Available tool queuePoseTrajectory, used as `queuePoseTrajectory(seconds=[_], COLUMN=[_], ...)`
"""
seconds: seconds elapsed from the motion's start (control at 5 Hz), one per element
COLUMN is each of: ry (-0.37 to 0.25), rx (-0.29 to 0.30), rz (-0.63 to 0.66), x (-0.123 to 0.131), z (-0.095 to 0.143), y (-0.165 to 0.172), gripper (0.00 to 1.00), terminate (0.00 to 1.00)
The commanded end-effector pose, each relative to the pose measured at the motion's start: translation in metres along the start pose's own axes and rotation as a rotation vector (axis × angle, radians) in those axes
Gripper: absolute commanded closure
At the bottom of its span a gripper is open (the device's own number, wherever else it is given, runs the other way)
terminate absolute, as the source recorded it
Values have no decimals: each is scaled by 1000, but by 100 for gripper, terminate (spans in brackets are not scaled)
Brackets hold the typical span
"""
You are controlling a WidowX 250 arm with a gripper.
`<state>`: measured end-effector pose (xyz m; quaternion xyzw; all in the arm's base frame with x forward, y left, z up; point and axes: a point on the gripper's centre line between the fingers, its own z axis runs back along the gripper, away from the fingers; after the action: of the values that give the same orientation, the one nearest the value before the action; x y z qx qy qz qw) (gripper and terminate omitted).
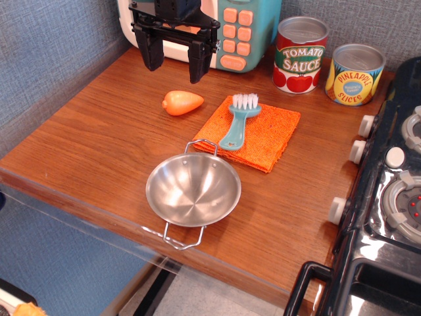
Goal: Put the pan on the bottom left side of the table
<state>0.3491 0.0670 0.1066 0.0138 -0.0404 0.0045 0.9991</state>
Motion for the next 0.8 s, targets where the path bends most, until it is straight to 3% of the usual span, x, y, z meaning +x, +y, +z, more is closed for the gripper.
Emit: queuePoseTrajectory(seconds=[0.0,0.4,0.6], ry=[0,-6,26], rx=[0,-78,-149], rz=[0,-191,-273], x=[0,-33,-61], z=[0,-2,-9], y=[0,-67,-103], gripper=[0,0,0], terminate=[0,0,0])
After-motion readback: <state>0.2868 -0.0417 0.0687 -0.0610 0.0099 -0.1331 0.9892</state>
